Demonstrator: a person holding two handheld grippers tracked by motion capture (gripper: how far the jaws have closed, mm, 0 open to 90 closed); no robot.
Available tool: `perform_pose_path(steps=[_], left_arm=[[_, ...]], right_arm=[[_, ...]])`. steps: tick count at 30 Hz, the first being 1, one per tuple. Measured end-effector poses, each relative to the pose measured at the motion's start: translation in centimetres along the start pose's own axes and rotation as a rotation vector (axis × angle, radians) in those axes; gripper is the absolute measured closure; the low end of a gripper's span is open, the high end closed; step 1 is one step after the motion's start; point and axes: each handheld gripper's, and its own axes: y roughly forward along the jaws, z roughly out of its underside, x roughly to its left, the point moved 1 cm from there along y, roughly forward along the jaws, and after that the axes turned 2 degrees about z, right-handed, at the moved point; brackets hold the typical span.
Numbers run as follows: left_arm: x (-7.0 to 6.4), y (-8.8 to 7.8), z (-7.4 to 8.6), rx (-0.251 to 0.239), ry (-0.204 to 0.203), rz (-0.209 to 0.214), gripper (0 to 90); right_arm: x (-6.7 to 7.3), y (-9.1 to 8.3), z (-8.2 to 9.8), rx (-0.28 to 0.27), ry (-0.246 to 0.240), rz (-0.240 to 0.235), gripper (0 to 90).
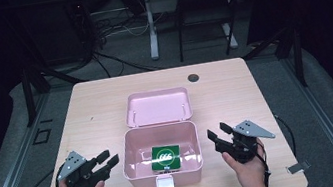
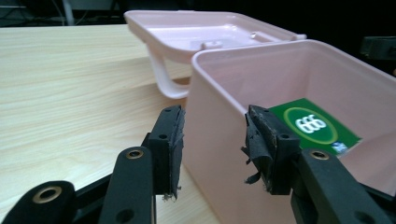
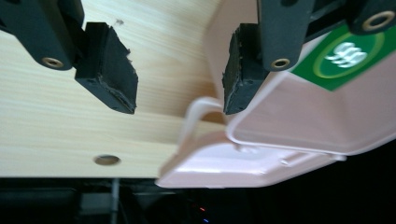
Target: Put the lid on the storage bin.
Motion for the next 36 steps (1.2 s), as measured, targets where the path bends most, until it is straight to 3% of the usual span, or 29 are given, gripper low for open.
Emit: perform_pose_path(steps=[6,15,23,36], left_arm=[[0.5,-0.1,0.4,0.016,0.001,-0.027,55.2],[0.1,-0.5,0.0,0.031,-0.007,-0.005,56.1],[-0.6,-0.8,-0.5,0.033,-0.020,0.024,57.8],[-1.5,-0.9,-0.9,0.044,-0.013,0.058,59.6]], right_arm=[[-0.4,0.3,0.1,0.052,0.011,-0.006,47.5],[-0.2,0.3,-1.6,0.090,0.029,-0.024,52.4],[0.2,1.2,-3.1,0.127,0.014,-0.018,54.4],[1.9,3.0,-6.5,0.188,-0.042,-0.063,56.1]])
